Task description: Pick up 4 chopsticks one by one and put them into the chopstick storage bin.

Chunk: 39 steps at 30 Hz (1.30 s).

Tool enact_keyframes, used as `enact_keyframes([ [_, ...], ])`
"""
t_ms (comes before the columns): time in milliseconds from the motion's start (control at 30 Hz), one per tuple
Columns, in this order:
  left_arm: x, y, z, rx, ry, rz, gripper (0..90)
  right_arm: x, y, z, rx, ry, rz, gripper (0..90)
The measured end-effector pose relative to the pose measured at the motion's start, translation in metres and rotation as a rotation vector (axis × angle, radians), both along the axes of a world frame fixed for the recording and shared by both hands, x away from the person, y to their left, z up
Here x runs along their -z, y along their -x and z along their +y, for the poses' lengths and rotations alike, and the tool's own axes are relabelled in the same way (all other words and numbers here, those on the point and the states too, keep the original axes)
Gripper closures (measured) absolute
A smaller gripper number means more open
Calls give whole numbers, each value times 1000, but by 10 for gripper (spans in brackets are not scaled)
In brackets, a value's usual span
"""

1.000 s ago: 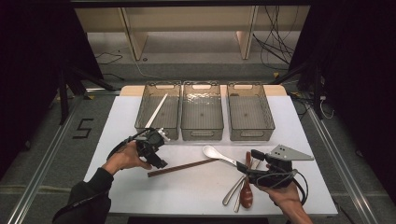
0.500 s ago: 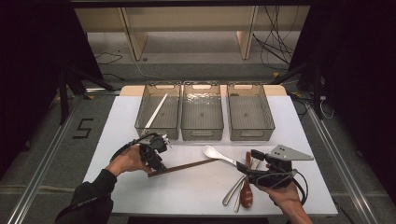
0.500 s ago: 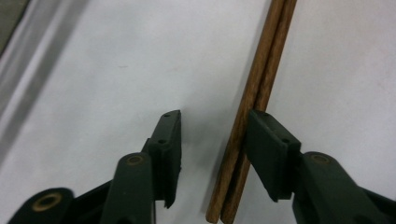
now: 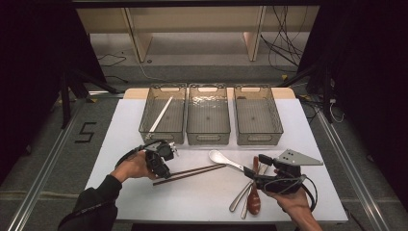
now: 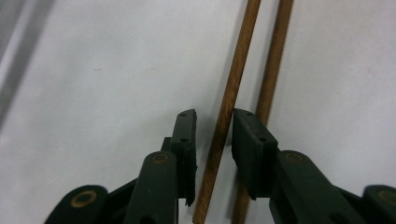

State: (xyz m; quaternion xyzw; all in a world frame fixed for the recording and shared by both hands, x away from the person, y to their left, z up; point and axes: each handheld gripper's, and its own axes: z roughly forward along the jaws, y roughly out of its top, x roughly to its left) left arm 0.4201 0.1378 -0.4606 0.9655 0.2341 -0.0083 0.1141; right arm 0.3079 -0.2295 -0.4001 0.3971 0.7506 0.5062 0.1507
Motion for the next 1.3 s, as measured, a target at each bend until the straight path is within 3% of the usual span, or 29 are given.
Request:
enact_keyframes([
  [300,-1,4,-4,61,-31,2,788,0,0,0,0,1,3,281],
  [500,-1,8,-6,137,-49,-8,822,0,0,0,3,1,2,282],
  [1000,-7,9,0,197,-36,5,837,0,0,-1,3,-2,2,282],
  [1300,-15,9,9,192,-20,23,838,0,0,-1,4,-3,2,282],
])
